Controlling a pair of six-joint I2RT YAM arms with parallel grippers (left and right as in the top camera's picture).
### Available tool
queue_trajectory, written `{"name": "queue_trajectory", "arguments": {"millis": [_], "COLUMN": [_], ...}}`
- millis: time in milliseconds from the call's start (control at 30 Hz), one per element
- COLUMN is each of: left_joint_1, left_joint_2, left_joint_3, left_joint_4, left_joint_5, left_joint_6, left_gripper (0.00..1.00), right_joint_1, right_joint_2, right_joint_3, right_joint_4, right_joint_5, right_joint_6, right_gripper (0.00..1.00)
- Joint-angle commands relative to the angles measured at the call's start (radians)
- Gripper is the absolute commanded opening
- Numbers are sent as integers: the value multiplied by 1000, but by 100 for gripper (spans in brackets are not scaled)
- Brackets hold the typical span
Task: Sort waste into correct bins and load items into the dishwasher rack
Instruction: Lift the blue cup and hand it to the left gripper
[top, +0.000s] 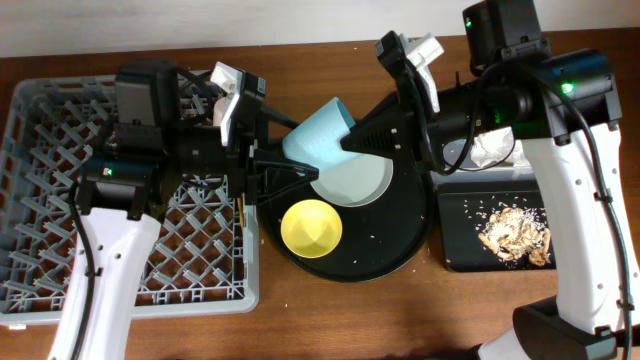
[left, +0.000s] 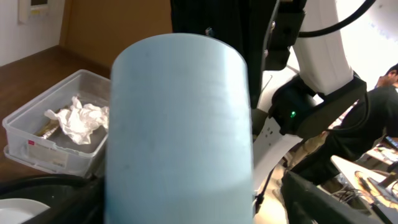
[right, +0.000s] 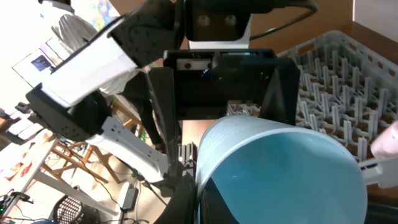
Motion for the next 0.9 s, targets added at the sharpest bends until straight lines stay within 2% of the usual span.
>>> {"name": "queue_trajectory", "arguments": {"millis": [0,167,200,267,333,433,467,567,633,800,833,867], "left_joint_1": [-7,-37,-39,-39,-39,-39,-39,-39,-39,-39,-39,-39], "left_joint_2": [-29,-29,-29,-29,-29,-29,-29,-29,-29,-29,-29,-29], "left_joint_3": [3,3,3,3,3,3,3,3,3,3,3,3], "left_joint_4": [2,2,2,2,2,2,2,2,2,-5,-5,-5], "left_joint_5": [45,44,43,21,-1,-8,-8,-8,-8,-8,-9,-9], "left_joint_6": [12,13,13,12,12,12,12,12,12,13,13,13], "left_gripper": [80,78,73,56,45,43,43,42,42,41,41,41], "right_joint_1": [10,24,24,24,24,24,24,17,-4,-98,-108,-114], "right_joint_2": [-4,-4,-4,-4,-4,-4,-4,-4,-4,-4,-4,-4], "right_joint_3": [-4,-4,-4,-4,-4,-4,-4,-3,-3,-4,-4,-4], "right_joint_4": [10,17,17,16,16,12,12,17,17,8,-1,-16], "right_joint_5": [-51,-60,-60,-59,-59,-59,-59,-59,-59,-58,-53,-40], "right_joint_6": [-12,-12,-12,-12,-12,-11,-11,-11,-11,-11,-11,-11], "right_gripper": [4,4,4,4,4,4,8,33,42,45,43,36]}}
